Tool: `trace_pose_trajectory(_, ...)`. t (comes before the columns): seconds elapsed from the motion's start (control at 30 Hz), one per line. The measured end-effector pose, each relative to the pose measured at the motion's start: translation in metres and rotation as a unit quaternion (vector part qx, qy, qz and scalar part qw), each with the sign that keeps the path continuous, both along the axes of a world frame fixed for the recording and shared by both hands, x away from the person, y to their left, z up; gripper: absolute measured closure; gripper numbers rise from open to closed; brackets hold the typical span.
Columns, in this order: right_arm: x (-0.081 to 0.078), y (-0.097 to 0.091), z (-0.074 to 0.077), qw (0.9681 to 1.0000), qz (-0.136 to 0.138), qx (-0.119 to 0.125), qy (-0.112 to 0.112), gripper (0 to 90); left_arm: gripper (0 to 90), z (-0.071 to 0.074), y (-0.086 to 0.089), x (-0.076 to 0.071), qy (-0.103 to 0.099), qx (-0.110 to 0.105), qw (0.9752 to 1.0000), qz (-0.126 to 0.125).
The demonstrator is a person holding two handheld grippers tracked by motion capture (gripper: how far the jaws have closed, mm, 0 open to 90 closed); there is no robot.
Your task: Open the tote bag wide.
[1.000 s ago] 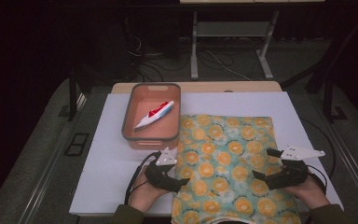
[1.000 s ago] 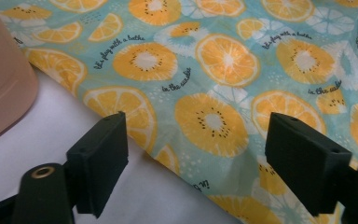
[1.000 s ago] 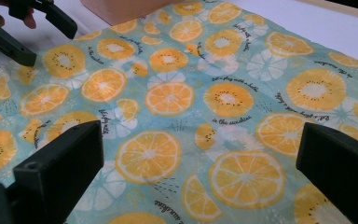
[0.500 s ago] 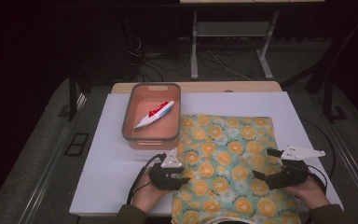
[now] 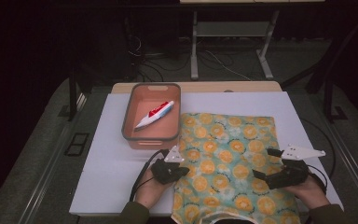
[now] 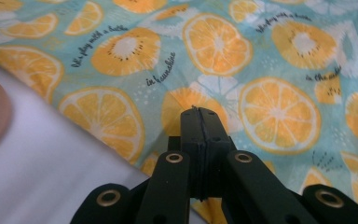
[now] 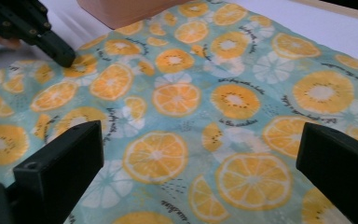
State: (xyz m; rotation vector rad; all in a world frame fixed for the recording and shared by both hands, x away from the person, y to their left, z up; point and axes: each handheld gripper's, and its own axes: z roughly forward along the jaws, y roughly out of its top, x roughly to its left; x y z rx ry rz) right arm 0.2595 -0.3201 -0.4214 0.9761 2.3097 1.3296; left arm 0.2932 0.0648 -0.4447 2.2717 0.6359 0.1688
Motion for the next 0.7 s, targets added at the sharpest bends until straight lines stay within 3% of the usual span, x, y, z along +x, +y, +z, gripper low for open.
trace_pose_trajectory(0.3,0.000,-0.001,0.000,1.0000,0.000,0.003,0.000,0.5,89.6,0.000,-0.027,0.036,-0.028,0.001,0.9994,0.022)
trace_pose_trajectory(0.43,0.000,-0.002,0.000,1.0000,-0.001,0.004,0.001,0.5,89.2,-0.001,-0.031,0.044,-0.032,-0.010,0.9990,0.030)
trace_pose_trajectory(0.5,0.000,-0.002,0.000,1.0000,-0.001,0.004,0.001,0.5,86.2,-0.001,-0.030,0.042,-0.038,-0.008,0.9985,0.038)
trace_pose_trajectory(0.53,0.000,-0.002,0.000,1.0000,0.000,0.004,0.001,0.5,79.3,0.000,-0.029,0.041,-0.041,-0.004,0.9984,0.040)
trace_pose_trajectory(0.7,-0.001,-0.002,0.001,1.0000,0.000,0.004,0.000,0.5,59.0,0.016,-0.018,0.025,-0.046,-0.022,0.9977,0.045)
